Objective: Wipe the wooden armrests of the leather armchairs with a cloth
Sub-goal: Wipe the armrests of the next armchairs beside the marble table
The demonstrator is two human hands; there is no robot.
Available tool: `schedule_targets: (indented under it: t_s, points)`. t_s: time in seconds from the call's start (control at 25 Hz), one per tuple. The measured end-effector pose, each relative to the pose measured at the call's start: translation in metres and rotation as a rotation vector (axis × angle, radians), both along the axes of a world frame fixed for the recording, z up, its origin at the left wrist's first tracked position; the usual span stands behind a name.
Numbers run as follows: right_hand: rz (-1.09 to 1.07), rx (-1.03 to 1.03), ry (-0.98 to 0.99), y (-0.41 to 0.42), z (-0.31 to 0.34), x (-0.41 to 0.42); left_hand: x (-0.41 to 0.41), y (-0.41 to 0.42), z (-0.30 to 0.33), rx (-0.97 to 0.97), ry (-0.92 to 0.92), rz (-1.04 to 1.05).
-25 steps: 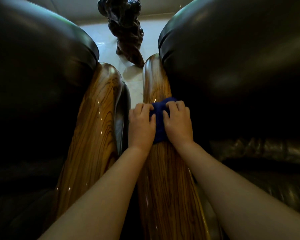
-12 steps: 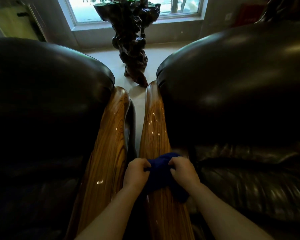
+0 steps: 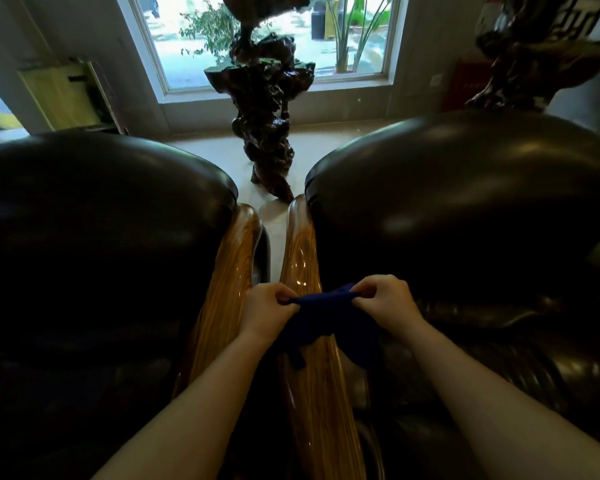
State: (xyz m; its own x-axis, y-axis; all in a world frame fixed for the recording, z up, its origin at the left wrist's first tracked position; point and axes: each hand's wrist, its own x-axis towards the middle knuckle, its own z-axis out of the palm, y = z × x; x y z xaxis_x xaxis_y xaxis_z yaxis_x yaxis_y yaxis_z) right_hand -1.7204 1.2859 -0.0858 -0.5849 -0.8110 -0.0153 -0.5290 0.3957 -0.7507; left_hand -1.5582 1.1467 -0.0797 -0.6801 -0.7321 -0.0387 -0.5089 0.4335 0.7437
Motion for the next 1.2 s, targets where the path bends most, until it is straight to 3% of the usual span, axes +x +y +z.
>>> schedule_targets:
  t_s: [0.28,0.44,0.92,1.2]
  points:
    - [0.005,-0.105,0.186,0.074,0.161,0.010,0.016,0.067,0.152,-0.113,0.072,-0.050]
    - [-0.031,-0.109,0.264,0.130,0.217,0.019,0.017,0.109,0.208,-0.192,0.041,-0.170]
    - [-0.291,-0.094,0.299,0.299,0.279,0.032,-0.019,0.242,0.271,-0.239,0.099,-0.427]
    - [-0.382,-0.080,0.312,0.427,0.286,-0.026,-0.101,0.357,0.283,-0.208,0.115,-0.541]
